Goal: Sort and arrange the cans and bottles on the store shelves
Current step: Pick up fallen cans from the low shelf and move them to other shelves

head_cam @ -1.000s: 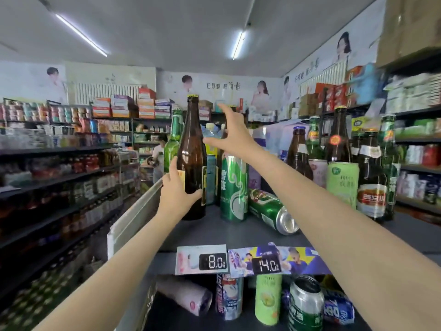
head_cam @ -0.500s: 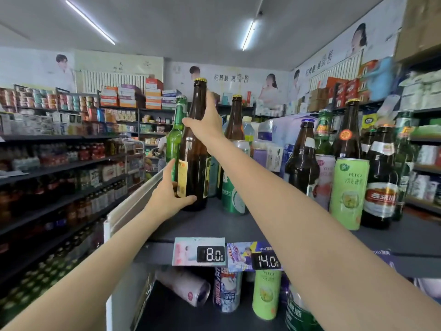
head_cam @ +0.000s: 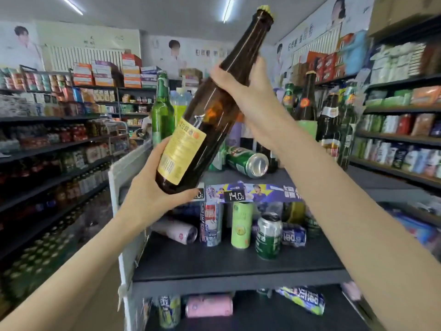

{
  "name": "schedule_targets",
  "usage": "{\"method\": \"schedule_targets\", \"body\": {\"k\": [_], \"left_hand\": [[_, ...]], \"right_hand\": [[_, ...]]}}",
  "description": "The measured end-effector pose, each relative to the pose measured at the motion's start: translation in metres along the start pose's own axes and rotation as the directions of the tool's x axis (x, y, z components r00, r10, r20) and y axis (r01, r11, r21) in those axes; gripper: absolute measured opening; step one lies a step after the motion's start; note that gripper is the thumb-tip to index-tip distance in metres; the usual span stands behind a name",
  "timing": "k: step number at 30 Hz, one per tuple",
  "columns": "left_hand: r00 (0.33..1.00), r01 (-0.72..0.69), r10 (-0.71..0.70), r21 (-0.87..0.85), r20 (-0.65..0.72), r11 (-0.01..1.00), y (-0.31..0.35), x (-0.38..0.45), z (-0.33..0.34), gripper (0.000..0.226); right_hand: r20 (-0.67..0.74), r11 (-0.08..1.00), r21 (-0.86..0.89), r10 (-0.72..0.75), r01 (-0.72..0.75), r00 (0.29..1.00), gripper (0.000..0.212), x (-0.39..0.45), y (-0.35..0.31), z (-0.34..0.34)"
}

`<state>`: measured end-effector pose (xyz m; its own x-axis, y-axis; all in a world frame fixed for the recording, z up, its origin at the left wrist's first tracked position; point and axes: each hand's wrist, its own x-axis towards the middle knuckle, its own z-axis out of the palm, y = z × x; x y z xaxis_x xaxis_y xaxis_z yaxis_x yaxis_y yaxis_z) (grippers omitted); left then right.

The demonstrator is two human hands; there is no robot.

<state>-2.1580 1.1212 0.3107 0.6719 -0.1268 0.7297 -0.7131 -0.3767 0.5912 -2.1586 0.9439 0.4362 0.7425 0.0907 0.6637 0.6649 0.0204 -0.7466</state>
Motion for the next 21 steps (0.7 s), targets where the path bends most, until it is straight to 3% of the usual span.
{"method": "schedule_targets", "body": {"k": [3,6,9,11,13,15,21], "left_hand": [[0.999,0.023,-0.027,0.103,0.036,0.994,0.003,-0.065,0.014,0.085],[0.973,0.16,-0.176,0.112,0.15,0.981,-0.01,-0.144,0.045,0.091],[0.875,0.286,-0.31,0.12,0.371,0.951,-0.034,-0.224,0.081,0.097],[0.767,0.337,-0.456,0.32,0.452,0.885,-0.062,-0.275,0.097,0.095],[0.696,0.451,-0.616,0.443,0.368,0.775,-0.095,-0.325,0.104,0.085],[0.653,0.571,-0.716,0.461,0.246,0.679,-0.137,-0.372,0.115,0.073],[0.476,0.699,-0.86,0.515,0.183,0.497,-0.264,-0.5,0.176,0.069]], "right_hand": [[0.052,0.995,-0.047,0.091,-0.088,0.995,0.086,-0.075,0.028,-0.014],[0.057,0.983,-0.037,0.18,-0.178,0.982,0.079,-0.15,0.062,-0.023],[0.055,0.955,-0.148,0.268,-0.257,0.962,0.078,-0.222,0.103,-0.04],[0.074,0.924,-0.255,0.314,-0.286,0.947,0.078,-0.267,0.126,-0.05],[0.115,0.871,-0.369,0.388,-0.323,0.915,0.075,-0.311,0.15,-0.056],[0.161,0.819,-0.47,0.445,-0.328,0.881,0.073,-0.351,0.189,-0.058],[0.166,0.681,-0.569,0.644,-0.461,0.747,0.073,-0.48,0.365,-0.038]]}}
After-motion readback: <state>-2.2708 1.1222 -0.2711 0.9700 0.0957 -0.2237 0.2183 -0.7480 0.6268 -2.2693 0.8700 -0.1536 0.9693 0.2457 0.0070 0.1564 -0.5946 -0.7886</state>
